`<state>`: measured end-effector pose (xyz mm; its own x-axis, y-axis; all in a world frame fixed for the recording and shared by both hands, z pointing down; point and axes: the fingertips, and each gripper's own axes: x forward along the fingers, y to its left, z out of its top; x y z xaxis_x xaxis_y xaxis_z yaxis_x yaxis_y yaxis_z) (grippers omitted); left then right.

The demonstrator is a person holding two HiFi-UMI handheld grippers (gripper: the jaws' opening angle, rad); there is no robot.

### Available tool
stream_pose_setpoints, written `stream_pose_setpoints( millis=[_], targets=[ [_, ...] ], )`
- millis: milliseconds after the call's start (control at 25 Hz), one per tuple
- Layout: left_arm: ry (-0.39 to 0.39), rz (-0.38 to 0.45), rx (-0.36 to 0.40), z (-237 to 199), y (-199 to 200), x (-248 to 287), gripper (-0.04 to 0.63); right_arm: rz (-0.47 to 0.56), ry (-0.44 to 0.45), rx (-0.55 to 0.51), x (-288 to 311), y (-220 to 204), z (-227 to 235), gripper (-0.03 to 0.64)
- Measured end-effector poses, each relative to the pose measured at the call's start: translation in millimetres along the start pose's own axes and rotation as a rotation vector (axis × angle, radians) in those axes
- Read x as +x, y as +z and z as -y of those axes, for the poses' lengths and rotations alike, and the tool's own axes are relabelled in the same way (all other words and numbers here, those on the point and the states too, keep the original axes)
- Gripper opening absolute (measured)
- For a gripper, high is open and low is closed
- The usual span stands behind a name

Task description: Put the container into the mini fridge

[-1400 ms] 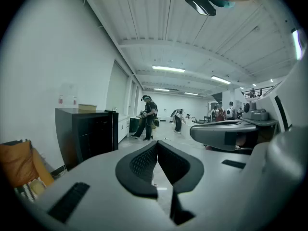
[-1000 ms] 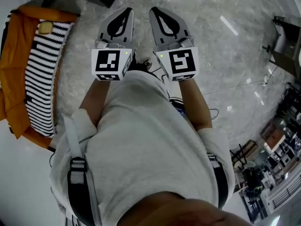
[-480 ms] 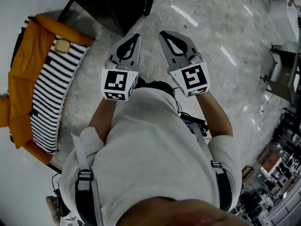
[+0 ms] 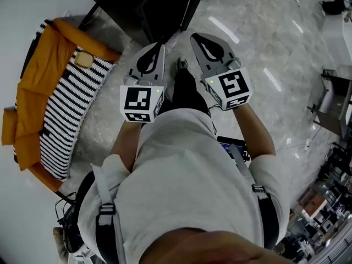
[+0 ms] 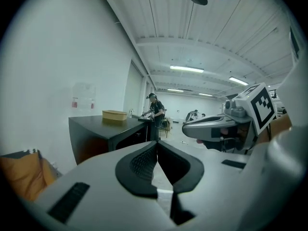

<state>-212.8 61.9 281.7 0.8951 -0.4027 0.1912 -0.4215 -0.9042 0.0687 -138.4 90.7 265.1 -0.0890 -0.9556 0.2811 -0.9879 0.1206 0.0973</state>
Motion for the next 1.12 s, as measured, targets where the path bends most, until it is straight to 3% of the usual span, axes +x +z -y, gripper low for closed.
stream_pose_setpoints(
  millis=[440, 720, 840, 1000, 1120],
  targets=[
    [0.106, 0.026, 0.010, -73, 52, 79, 0.012, 0.034, 0.174, -0.072, 105, 44, 54, 0.040],
    [0.137, -0.026, 0.051, -76, 85, 144, 0.012, 0.025, 0.224, -0.089, 127, 63, 119, 0.040],
    [0.161, -0.067, 0.040, -107, 89, 169, 0.012, -0.033, 0.194, -0.032, 159, 59, 143, 0.040],
    [0.192, -0.116, 0.039, -140, 98, 199, 0.012, -0.090, 0.193, 0.133, 193, 56, 167, 0.040],
    [0.224, -0.145, 0.046, -146, 108, 213, 0.012, -0.084, 0.209, 0.156, 194, 63, 181, 0.040]
  ],
)
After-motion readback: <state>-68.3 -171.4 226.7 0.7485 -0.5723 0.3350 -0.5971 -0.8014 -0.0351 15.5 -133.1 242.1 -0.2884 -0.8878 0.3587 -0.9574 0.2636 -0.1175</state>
